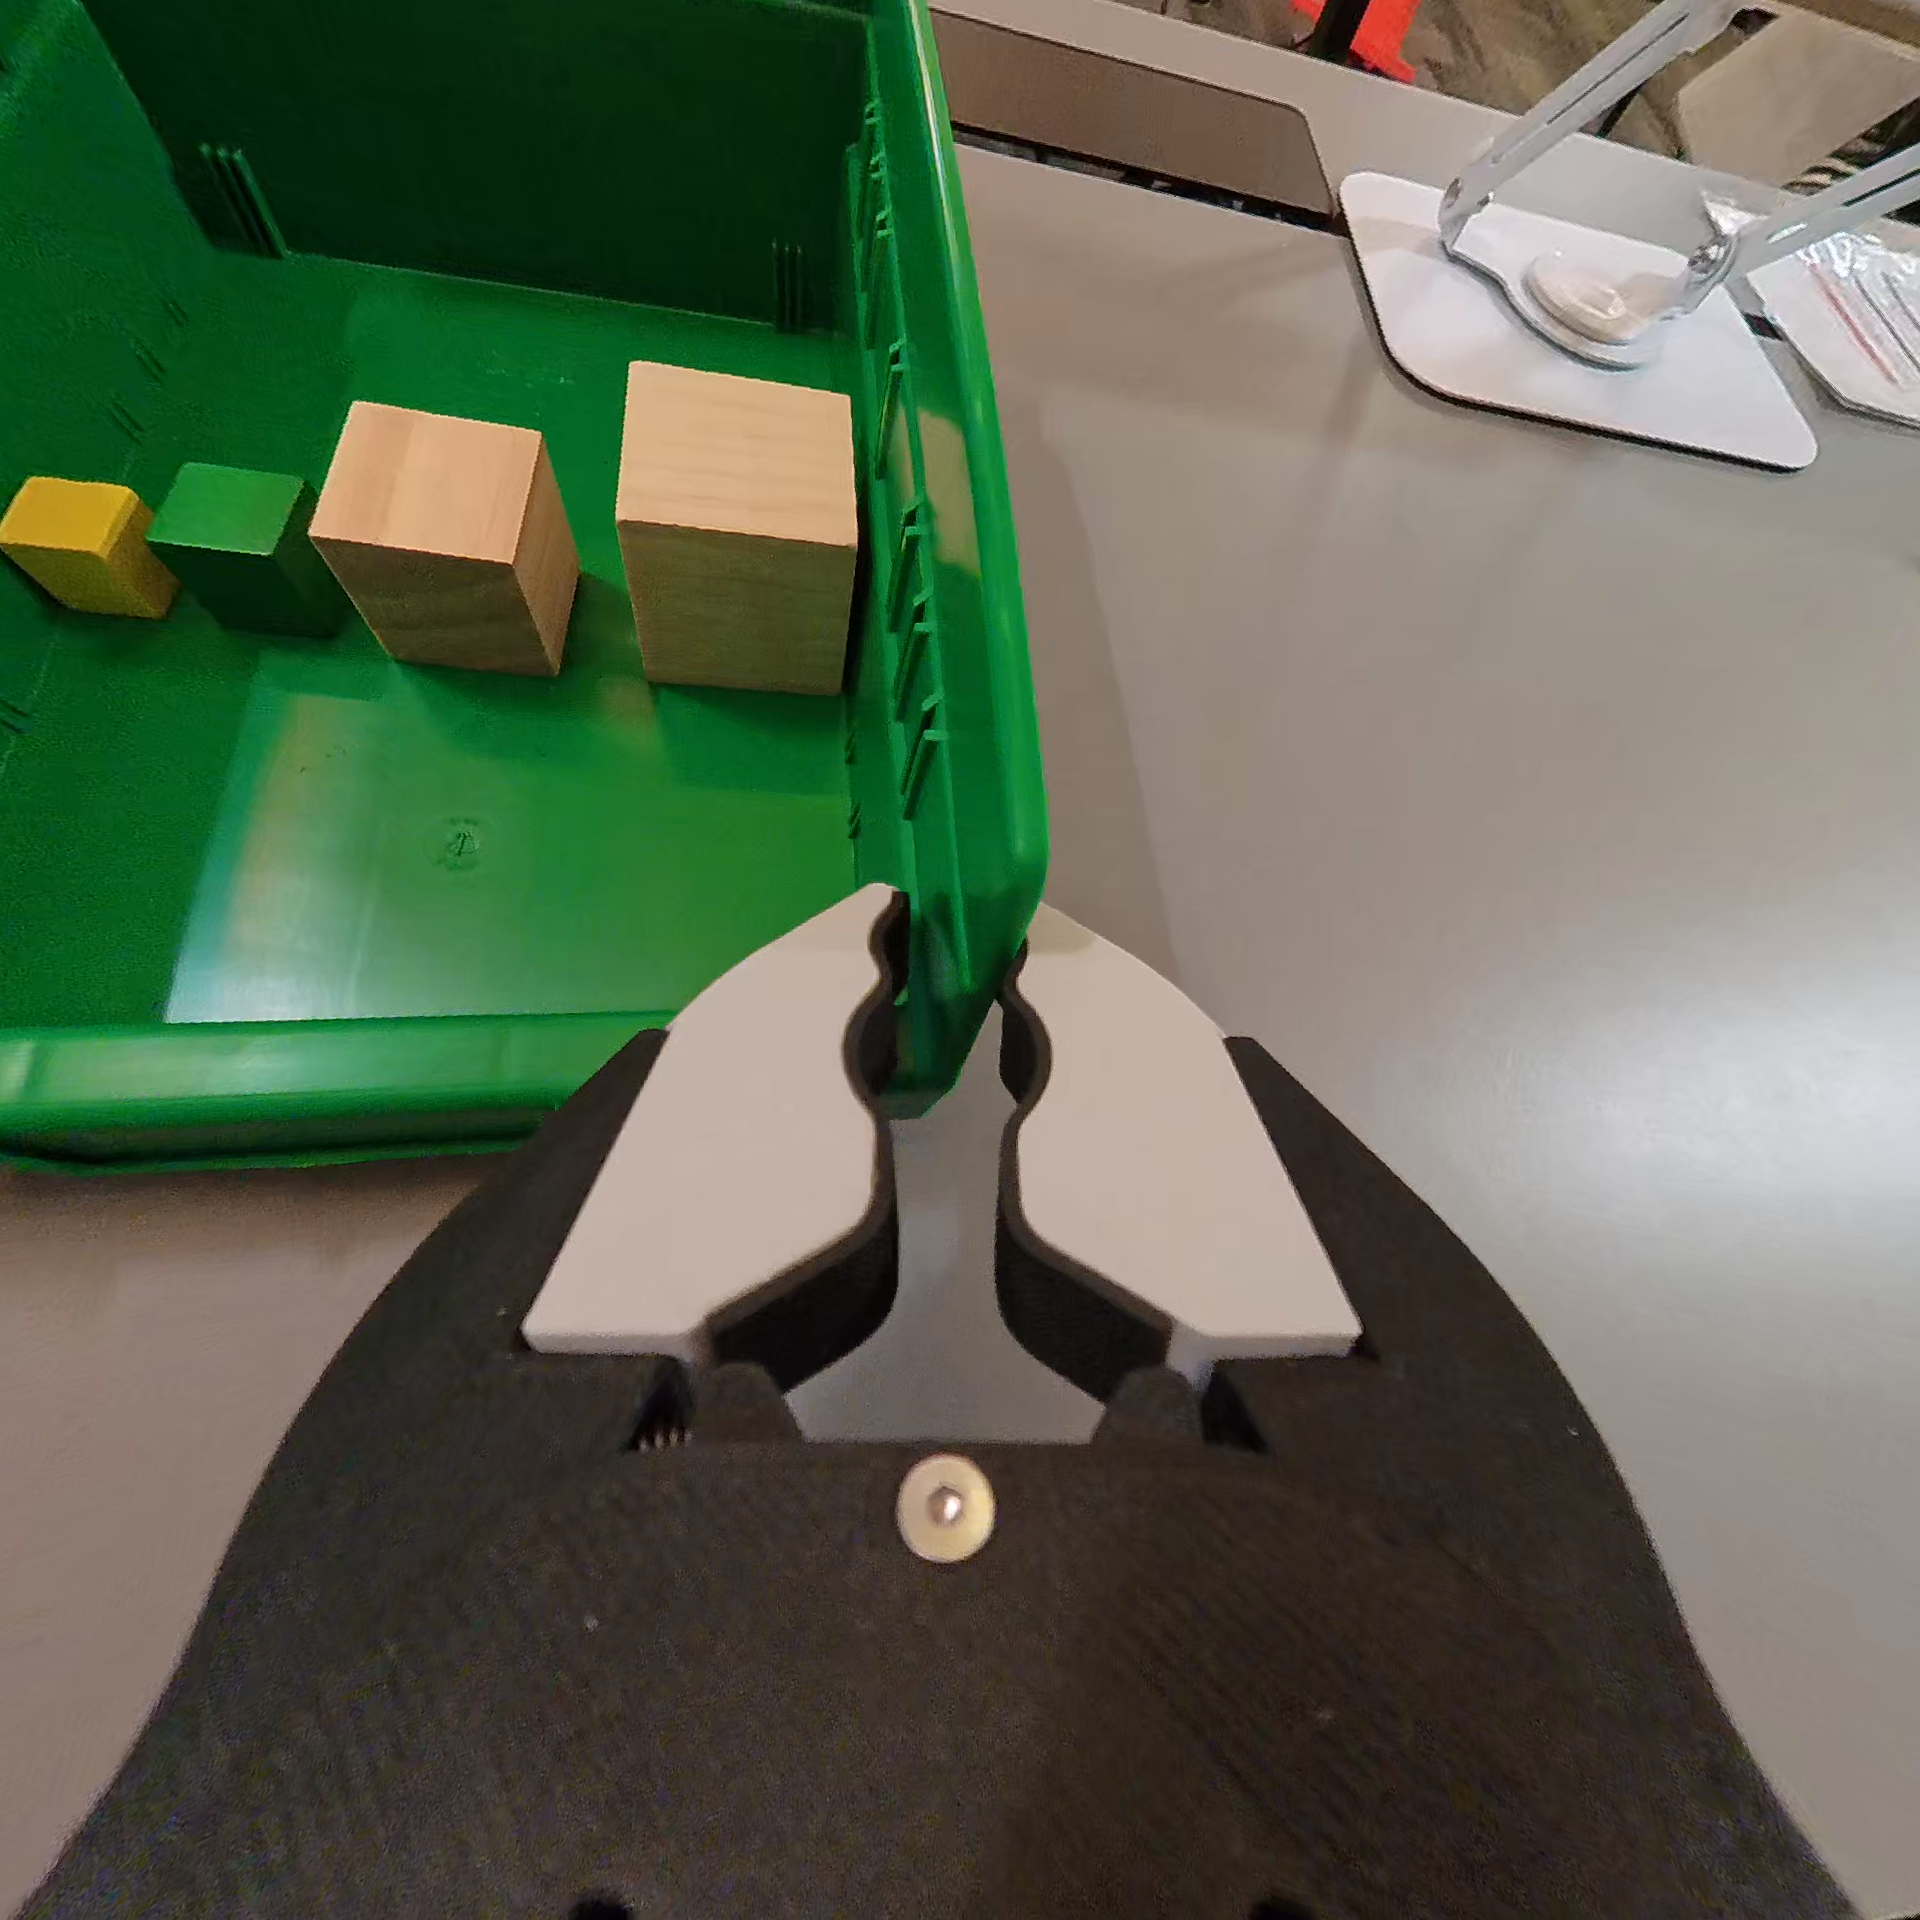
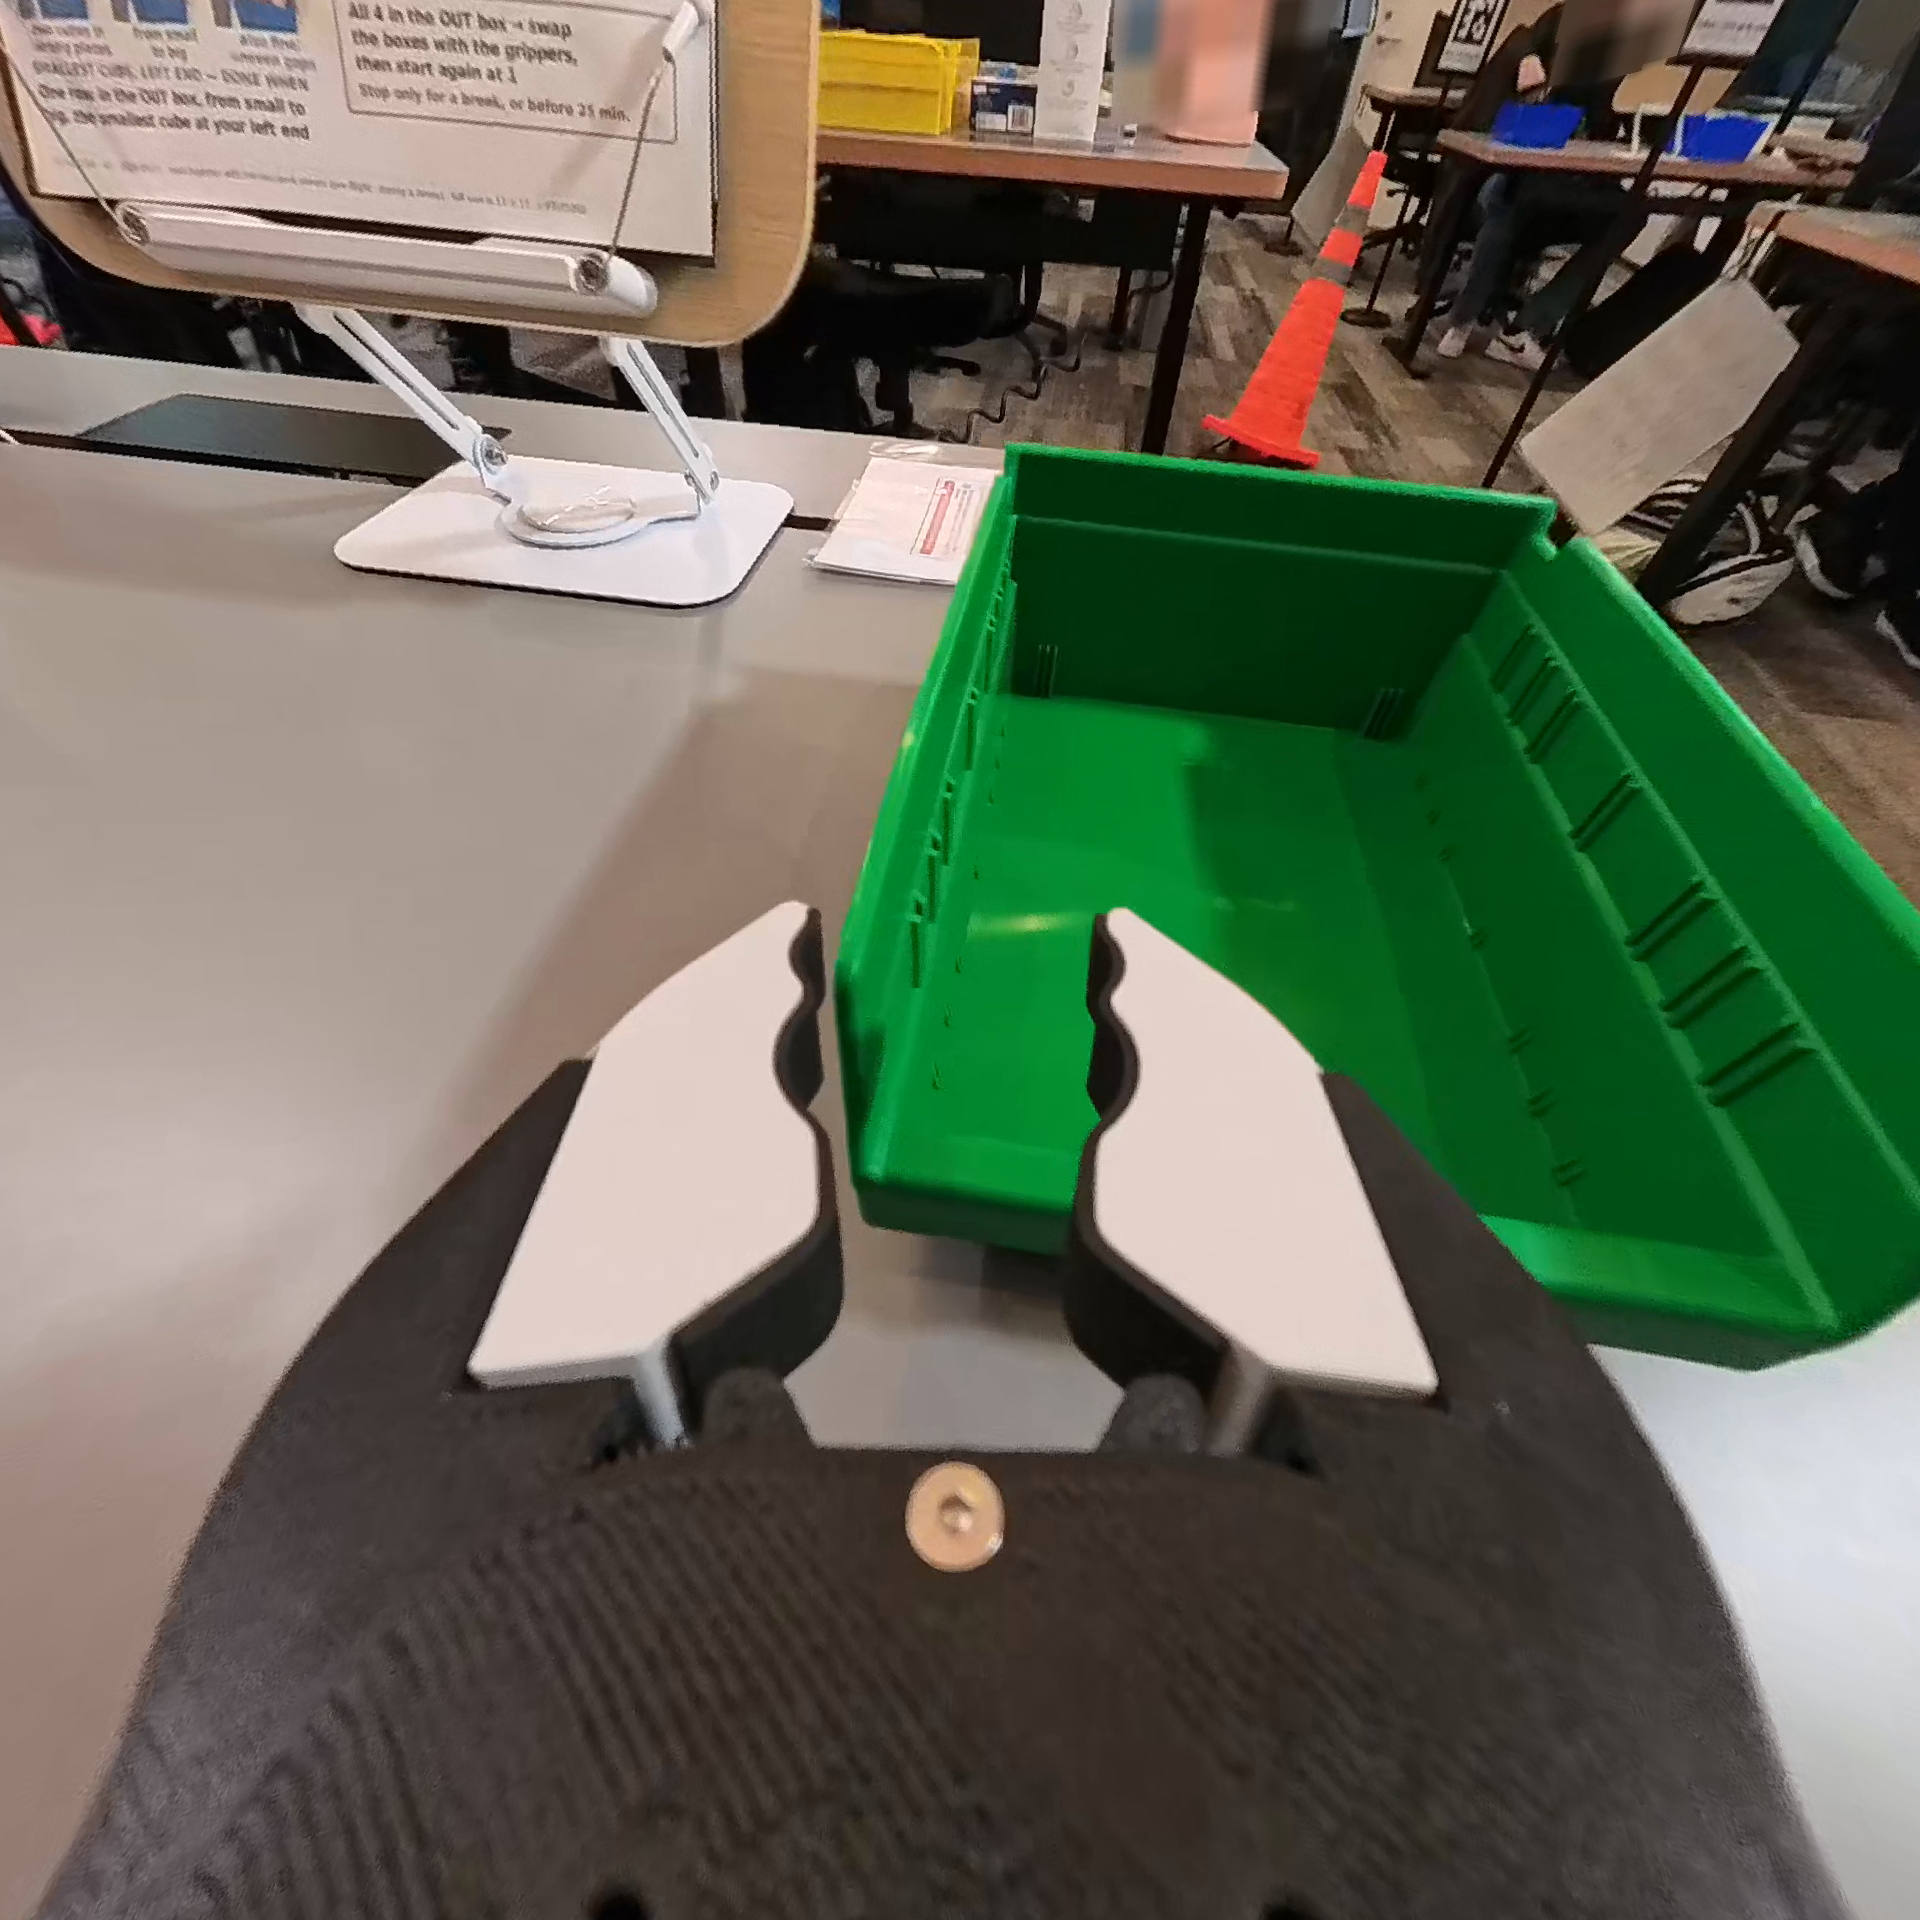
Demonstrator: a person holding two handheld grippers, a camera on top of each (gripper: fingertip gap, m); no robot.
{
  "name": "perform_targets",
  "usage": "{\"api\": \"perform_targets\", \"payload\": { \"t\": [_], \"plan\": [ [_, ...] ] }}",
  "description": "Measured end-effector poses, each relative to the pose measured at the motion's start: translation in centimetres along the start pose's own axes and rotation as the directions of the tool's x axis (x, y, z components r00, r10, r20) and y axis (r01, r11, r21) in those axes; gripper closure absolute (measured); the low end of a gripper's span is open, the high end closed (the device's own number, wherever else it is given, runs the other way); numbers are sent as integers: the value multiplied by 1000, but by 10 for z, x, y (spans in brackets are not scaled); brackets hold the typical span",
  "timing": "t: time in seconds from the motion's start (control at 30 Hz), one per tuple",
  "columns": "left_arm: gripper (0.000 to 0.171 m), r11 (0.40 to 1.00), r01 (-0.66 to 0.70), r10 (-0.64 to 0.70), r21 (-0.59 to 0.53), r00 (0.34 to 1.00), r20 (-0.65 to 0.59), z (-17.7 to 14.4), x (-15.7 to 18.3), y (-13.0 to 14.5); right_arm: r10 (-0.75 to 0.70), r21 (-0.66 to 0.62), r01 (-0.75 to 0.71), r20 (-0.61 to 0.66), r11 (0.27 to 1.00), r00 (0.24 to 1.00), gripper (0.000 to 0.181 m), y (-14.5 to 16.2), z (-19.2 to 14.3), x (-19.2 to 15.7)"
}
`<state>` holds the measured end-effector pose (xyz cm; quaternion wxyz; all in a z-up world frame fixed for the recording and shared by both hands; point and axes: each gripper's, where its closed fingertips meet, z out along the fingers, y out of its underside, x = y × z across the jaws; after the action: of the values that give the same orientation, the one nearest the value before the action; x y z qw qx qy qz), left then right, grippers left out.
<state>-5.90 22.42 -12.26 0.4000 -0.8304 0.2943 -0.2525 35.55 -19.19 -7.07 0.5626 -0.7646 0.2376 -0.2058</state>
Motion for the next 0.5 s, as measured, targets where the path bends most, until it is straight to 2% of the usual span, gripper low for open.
{"api": "perform_targets", "payload": {
  "t": [0.2,0.37,0.43,0.5],
  "plan": [
    [150,998,64,-64,-10,997,-49,-4,4,0,158,28,-164,135,986,978,131,-9,-6,-1],
    [142,994,110,-108,25,991,-82,-15,3,-1,145,120,-149,46,981,988,110,-23,-17,12],
    [139,994,94,-90,60,994,-53,-23,-3,-5,140,183,-142,26,973,990,102,-34,-23,12],
    [129,991,63,-63,120,998,-5,-33,-10,-12,138,243,-130,-14,961,990,87,-45,-28,10]
  ]
}}
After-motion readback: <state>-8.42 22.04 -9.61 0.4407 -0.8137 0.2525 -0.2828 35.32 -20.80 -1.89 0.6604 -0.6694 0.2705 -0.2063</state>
